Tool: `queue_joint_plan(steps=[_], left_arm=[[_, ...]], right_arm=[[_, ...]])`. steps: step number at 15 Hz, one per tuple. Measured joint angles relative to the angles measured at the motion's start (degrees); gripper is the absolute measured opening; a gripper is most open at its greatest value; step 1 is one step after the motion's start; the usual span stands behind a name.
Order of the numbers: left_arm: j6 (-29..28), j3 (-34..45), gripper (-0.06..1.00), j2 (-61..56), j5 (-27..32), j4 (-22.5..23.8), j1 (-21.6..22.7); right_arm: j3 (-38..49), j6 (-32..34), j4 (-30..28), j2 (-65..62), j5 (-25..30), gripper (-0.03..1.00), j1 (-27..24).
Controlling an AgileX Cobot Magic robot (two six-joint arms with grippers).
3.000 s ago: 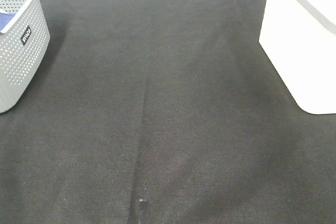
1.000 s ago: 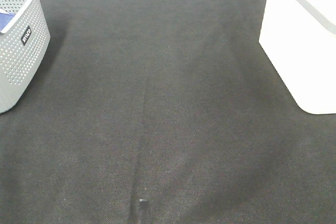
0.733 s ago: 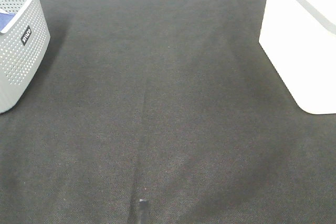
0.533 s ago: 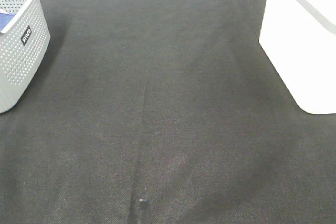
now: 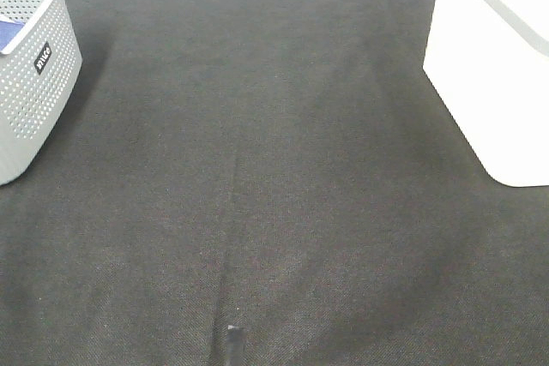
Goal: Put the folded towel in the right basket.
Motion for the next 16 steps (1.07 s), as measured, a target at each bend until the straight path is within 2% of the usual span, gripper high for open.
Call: queue_joint_plan(steps=[2,4,6,16], left_arm=[[0.0,0.0,0.99,0.0,0.0,0.0,0.0],[0.0,0.0,0.99,0.0,0.0,0.0,0.0],[0.0,0.0,0.99,0.0,0.0,0.0,0.0],[0.0,0.0,0.99,0.0,0.0,0.0,0.0]], right_arm=[[0.1,0.0,0.0,0.0,0.0,0.86,0.0],[0.1,0.0,0.0,0.0,0.0,0.94,0.0],[0.1,0.0,0.0,0.0,-0.1,0.98,0.0],[0.1,0.0,0.0,0.0,-0.1,0.98,0.0]])
